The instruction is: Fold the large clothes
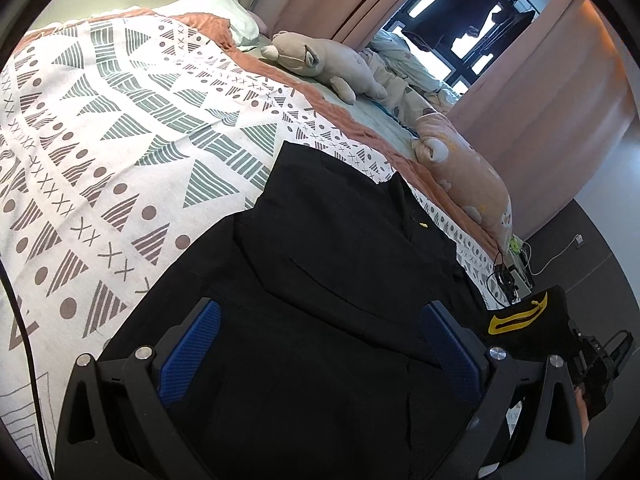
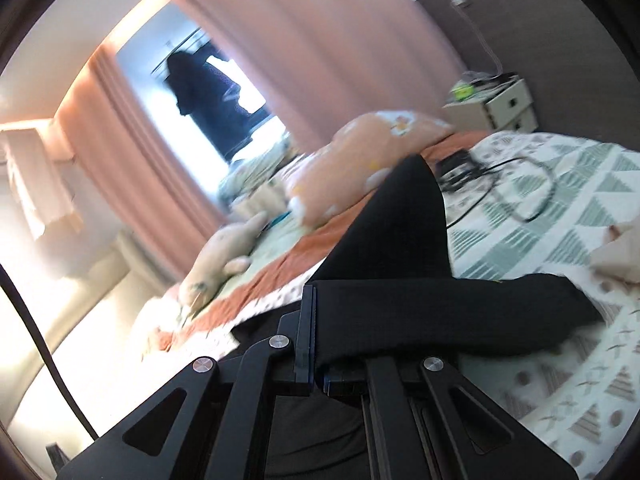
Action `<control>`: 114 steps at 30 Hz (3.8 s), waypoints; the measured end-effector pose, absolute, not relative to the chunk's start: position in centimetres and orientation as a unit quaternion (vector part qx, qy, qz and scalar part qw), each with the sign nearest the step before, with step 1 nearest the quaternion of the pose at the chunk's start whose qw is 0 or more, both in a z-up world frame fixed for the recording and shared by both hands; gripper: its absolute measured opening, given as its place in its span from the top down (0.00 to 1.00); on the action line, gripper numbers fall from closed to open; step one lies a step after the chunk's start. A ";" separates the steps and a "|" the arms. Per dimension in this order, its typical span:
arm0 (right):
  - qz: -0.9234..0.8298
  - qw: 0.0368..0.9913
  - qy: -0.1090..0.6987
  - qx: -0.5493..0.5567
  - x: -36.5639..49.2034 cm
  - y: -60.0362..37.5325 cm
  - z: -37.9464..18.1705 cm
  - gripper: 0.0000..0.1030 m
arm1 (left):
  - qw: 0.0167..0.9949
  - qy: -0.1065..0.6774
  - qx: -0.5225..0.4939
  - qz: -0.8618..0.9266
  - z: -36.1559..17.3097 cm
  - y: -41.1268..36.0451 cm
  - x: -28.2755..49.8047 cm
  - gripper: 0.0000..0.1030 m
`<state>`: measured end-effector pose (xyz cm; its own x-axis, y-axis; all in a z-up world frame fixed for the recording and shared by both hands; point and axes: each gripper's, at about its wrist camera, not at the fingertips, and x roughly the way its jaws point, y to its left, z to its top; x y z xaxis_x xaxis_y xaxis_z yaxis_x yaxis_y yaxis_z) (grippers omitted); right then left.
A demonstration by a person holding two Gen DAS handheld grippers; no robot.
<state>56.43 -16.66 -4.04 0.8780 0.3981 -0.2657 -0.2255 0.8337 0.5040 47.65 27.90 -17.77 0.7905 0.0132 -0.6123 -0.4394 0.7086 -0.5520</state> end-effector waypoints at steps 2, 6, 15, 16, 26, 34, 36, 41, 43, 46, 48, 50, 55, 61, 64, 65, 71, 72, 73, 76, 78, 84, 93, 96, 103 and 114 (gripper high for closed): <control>0.178 0.937 0.196 0.226 57.2 -15.9 -4.4 1.00 | 0.874 0.296 -0.363 0.127 -17.8 28.0 47.6 0.00; 0.200 0.932 0.219 0.211 58.7 -14.6 -4.6 1.00 | 0.875 0.295 -0.363 0.124 -17.7 27.8 47.7 0.00; 0.267 0.857 0.383 0.216 66.3 -10.6 -9.0 0.59 | 0.877 0.297 -0.360 0.120 -17.6 27.6 47.9 0.00; 0.263 0.852 0.394 0.222 66.7 -10.9 -9.6 0.43 | 0.877 0.296 -0.360 0.119 -17.6 27.7 47.9 0.00; 0.179 0.854 0.409 0.267 66.7 -18.4 -9.7 0.12 | 0.878 0.299 -0.356 0.114 -17.4 27.1 48.1 0.00; 0.099 0.855 0.368 0.353 63.9 -27.1 -9.3 0.13 | 0.877 0.293 -0.364 0.113 -17.3 27.5 47.8 0.00; 0.075 0.859 0.354 0.361 63.2 -28.7 -9.0 0.28 | 0.876 0.291 -0.368 0.113 -17.2 27.6 47.6 0.00; 0.038 0.870 0.345 0.351 63.1 -31.1 -8.1 0.87 | 0.875 0.282 -0.379 0.109 -17.0 28.1 47.2 0.00; 0.046 0.877 0.331 0.345 62.4 -30.5 -7.1 0.95 | 0.874 0.278 -0.384 0.108 -16.9 28.4 47.0 0.00; 0.072 0.894 0.306 0.319 61.0 -27.7 -4.7 0.97 | 0.872 0.273 -0.394 0.105 -16.8 28.8 46.7 0.00; 0.090 0.904 0.290 0.302 59.6 -25.6 -3.5 0.97 | 0.870 0.269 -0.401 0.102 -16.7 29.1 46.5 0.00; 0.103 0.913 0.276 0.283 58.5 -23.7 -2.2 0.98 | 0.868 0.265 -0.408 0.098 -16.6 29.3 46.4 0.00; 0.140 0.921 0.262 0.253 55.6 -19.2 -1.9 0.98 | 0.865 0.252 -0.425 0.086 -16.3 30.1 45.7 0.00; 0.181 0.924 0.252 0.225 56.0 -12.9 -2.8 0.98 | 0.858 0.237 -0.450 0.080 -16.4 31.9 44.5 0.00; 0.199 0.927 0.239 0.210 59.3 -10.6 -3.7 0.98 | 0.852 0.228 -0.464 0.080 -16.5 33.0 43.8 0.00; 0.208 0.926 0.239 0.204 59.7 -9.4 -3.8 0.98 | 0.850 0.224 -0.469 0.080 -16.5 33.4 43.6 0.00; 0.232 0.927 0.254 0.152 62.7 -3.3 -6.0 0.99 | 0.840 0.211 -0.494 0.077 -16.9 34.4 43.0 0.00; 0.233 0.927 0.259 0.138 63.0 -2.0 -6.6 0.99 | 0.839 0.210 -0.496 0.077 -16.9 34.5 42.9 0.00; 0.236 0.926 0.264 0.131 63.2 -1.1 -7.0 0.99 | 0.839 0.209 -0.496 0.078 -16.9 34.7 42.8 0.00; 0.244 0.918 0.289 0.119 63.5 1.2 -8.1 0.99 | 0.837 0.206 -0.499 0.085 -17.0 35.2 42.3 0.00; 0.246 0.908 0.316 0.118 64.0 2.2 -9.1 0.98 | 0.834 0.204 -0.504 0.092 -17.2 35.7 42.0 0.00; 0.264 0.860 0.418 0.123 65.1 3.2 -12.5 0.89 | 0.830 0.203 -0.510 0.098 -17.5 35.7 42.1 0.00; 0.315 0.807 0.479 0.143 66.0 1.5 -13.3 0.01 | 0.839 0.214 -0.493 0.092 -17.2 34.6 42.8 0.00; 0.292 0.809 0.490 0.143 66.4 -1.1 -12.7 0.01 | 0.839 0.216 -0.491 0.094 -17.4 34.6 42.9 0.00; 0.237 0.826 0.467 0.210 66.7 -8.4 -10.8 0.01 | 0.839 0.219 -0.489 0.095 -17.5 34.4 42.9 0.00; 0.194 0.840 0.477 0.170 70.2 -2.9 -14.5 0.45 | 0.830 0.216 -0.495 0.141 -17.9 36.2 41.6 0.00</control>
